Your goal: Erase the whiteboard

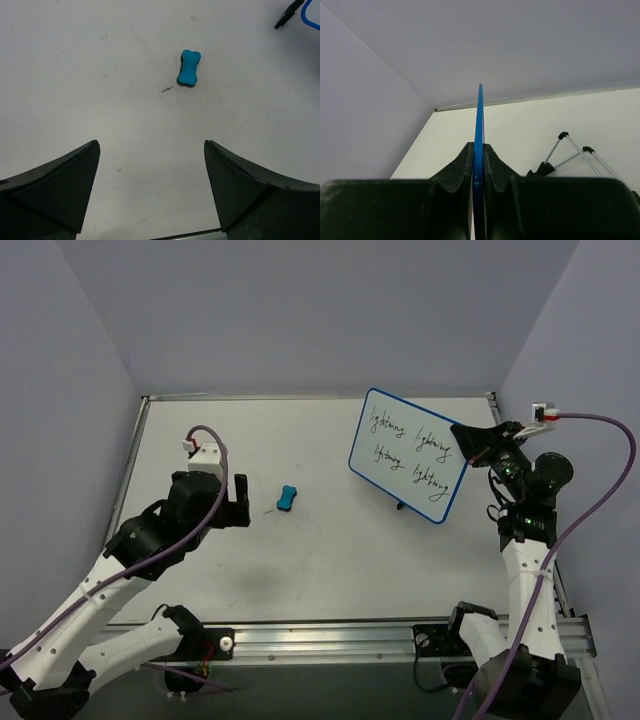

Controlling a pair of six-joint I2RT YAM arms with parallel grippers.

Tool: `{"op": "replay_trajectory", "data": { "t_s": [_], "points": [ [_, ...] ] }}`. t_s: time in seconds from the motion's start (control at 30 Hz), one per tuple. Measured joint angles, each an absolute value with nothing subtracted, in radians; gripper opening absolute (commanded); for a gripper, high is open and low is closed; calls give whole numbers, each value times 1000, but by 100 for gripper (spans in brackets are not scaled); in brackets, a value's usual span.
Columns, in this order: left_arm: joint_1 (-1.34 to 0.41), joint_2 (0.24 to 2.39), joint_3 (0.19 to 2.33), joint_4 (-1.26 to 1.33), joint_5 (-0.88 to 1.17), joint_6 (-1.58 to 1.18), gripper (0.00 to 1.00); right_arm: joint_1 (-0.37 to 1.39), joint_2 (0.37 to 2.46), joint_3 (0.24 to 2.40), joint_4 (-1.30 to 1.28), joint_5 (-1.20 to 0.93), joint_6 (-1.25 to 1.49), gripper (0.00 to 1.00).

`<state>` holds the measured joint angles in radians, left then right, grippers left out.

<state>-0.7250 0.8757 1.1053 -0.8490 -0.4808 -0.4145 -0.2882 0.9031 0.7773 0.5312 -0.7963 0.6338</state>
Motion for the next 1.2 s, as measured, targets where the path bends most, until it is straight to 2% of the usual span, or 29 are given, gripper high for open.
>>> {"op": "replay_trajectory", "data": {
  "t_s": [0.5,0.83,1.17,1.2],
  "points": [
    [-698,1256,1200,-784,-375,-467,94,-288,753,789,429,-720,793,0],
    [-567,1631,1380,-744,-219,-381,95,-246,654,921,175,-580,687,0],
    [-562,1861,1464,-722,-171,-336,100,-187,637,903,165,-561,689,0],
    [-562,1874,1464,-722,-171,-335,91,-181,638,902,164,-561,687,0]
  ]
}}
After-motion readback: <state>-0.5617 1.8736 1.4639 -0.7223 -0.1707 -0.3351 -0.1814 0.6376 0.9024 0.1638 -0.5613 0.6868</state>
